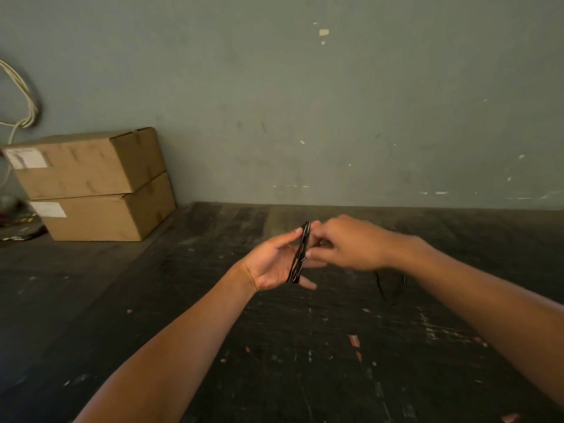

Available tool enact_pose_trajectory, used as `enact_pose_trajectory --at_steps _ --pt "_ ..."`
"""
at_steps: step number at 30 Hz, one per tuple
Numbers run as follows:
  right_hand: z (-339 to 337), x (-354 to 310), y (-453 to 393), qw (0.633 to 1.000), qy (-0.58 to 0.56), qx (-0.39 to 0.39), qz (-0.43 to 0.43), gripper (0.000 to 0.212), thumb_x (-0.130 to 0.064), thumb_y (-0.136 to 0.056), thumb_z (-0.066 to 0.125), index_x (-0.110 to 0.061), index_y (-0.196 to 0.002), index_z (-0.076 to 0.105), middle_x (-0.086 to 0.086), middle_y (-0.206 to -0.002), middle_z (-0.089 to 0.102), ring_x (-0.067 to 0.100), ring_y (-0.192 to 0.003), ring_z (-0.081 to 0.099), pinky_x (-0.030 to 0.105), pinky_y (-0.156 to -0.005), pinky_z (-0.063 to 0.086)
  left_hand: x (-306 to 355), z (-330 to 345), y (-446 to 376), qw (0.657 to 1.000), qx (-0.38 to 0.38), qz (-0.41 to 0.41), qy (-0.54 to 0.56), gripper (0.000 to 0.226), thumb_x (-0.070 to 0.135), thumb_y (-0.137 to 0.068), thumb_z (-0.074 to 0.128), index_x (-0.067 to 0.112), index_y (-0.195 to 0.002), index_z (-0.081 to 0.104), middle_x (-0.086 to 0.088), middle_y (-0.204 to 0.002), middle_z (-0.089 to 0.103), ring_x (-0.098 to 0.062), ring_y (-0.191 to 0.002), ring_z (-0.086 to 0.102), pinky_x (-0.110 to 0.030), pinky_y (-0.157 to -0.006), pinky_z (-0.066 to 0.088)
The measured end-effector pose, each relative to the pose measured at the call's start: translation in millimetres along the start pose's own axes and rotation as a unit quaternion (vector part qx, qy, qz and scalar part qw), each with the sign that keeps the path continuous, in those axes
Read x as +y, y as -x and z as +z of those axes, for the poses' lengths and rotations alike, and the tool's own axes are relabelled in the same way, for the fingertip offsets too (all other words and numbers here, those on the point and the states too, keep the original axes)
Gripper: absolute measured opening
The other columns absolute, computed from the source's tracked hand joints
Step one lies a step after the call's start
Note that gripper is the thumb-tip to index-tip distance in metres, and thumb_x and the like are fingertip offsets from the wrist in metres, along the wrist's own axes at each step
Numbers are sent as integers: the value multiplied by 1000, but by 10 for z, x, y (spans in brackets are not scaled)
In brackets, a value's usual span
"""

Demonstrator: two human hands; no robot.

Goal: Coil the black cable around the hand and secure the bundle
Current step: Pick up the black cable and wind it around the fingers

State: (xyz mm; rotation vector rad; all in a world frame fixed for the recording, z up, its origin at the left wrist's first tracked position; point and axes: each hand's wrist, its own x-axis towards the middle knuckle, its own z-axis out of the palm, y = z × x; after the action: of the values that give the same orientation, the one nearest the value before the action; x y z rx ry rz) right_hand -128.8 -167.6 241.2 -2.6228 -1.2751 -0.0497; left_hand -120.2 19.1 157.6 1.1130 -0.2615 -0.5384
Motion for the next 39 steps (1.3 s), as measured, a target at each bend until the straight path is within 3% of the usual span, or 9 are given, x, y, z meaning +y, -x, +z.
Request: enact_pose_trajectory --at_steps 6,10,16,19,22,25,27,31,39 --pt "-418 275 -147 998 -12 63 18 11 -33 -86 70 -22 -87 69 -12 -69 60 10 -66 56 30 -62 43 -54 58 24 998 -42 -50 -5 47 39 -94 50 32 -141 50 -11 -153 43 -43 -140 37 -76 -102 29" --pt "-382 430 -201 995 -61 85 10 11 -29 -86 70 -19 -89 71 -11 -69 62 7 -65 55 30 -61 39 -21 125 29 995 -90 -50 11 51 38 -92 58 33 -142 50 -13 -155 39 -43 -141 34 -70 -97 35" --pt "-145 690 -237 976 -193 92 44 15 -26 -94 58 -21 -102 70 -9 -97 70 9 -98 63 31 -87 46 57 199 85 991 -124 -36 24 54 37 -91 62 32 -143 49 -14 -156 37 -45 -143 30 -70 -98 32" --pt "88 786 -185 962 -249 81 77 16 -25 -97 53 -24 -104 68 -20 -87 71 -10 -82 63 25 -77 46 79 235 103 989 -148 -22 15 55 39 -92 61 32 -145 46 -12 -154 40 -44 -144 28 -70 -100 30" --pt "412 811 -116 946 -299 79 95 21 -16 -98 49 -20 -103 70 -10 -82 74 8 -71 68 30 -63 53 133 269 103 989 -147 1 15 50 39 -93 56 32 -143 49 -13 -155 38 -45 -143 27 -72 -99 30" --pt "715 666 -72 931 -345 65 94 34 -17 -100 45 -35 -84 69 -16 -52 63 -2 -43 49 16 -44 42 200 277 85 989 -135 34 46 46 38 -94 51 31 -139 53 -15 -155 34 -47 -140 29 -72 -95 31" --pt "923 563 -68 918 -376 58 114 35 -23 -101 45 -38 -80 69 -11 -51 58 2 -47 48 16 -45 41 233 275 61 988 -128 50 67 45 37 -94 50 31 -138 54 -16 -155 35 -49 -139 29 -73 -93 31" --pt "1263 369 22 864 -488 17 122 28 -33 -102 41 -25 -109 67 -6 -61 49 9 -56 47 23 -53 43 280 236 5 989 -115 63 70 44 38 -94 47 32 -138 54 -16 -156 34 -50 -139 31 -74 -94 30" --pt "1069 10 62 924 -372 -64 59 30 -35 -102 41 -20 -112 66 -10 -57 49 -2 -48 46 15 -52 41 232 56 -21 994 -42 74 76 46 38 -91 54 34 -137 55 -16 -155 38 -50 -138 35 -74 -92 35"
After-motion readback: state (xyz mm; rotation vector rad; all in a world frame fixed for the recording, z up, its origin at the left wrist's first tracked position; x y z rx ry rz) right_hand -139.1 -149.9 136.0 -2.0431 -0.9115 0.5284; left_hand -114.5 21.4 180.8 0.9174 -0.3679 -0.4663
